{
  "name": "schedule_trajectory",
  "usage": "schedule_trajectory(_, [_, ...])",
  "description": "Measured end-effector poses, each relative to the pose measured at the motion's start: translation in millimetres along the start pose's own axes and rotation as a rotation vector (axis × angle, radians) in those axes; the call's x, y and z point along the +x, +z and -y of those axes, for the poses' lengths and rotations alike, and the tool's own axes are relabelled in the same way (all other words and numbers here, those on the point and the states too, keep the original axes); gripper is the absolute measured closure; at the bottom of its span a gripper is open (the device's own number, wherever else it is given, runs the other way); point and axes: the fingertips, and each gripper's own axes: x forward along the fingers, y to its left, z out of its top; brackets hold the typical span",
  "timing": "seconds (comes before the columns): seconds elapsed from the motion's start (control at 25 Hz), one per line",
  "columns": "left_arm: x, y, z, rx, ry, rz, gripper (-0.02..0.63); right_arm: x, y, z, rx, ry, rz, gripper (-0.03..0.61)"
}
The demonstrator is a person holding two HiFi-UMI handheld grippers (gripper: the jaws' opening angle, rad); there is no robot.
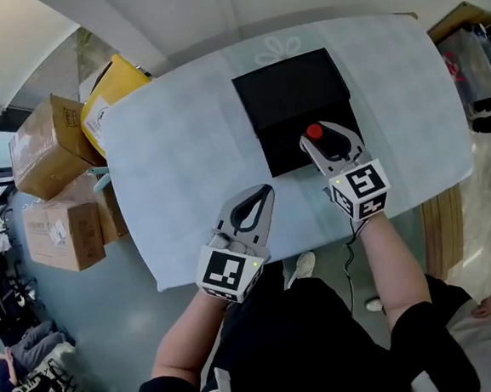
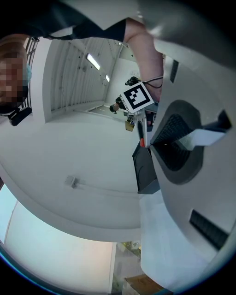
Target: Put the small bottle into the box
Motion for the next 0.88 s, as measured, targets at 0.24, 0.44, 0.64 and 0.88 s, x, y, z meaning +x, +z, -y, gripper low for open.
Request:
schedule_trajectory(0.24, [-2,-3,-15,-0.009,0.014,0.002,0.604,21,-14,-4,-0.028,0.012,-0.052,0.425])
schedule_trajectory(0.44, [-3,-8,-19,-0.024,0.022,-0.015,0.605,25,-17,-5,-0.047,0.020,-0.059,0.425])
schedule_trajectory(0.64, [-5,-9,-22,-0.032,0.019,-0.008,0.604,27,-18,-9,-0.057,0.018,-0.060,0.425])
schedule_trajectory(0.88, [-10,-8,-17,-0.024,0.023,-0.002,0.604,24,-22,-12,-0.077,0.018,-0.081,0.423])
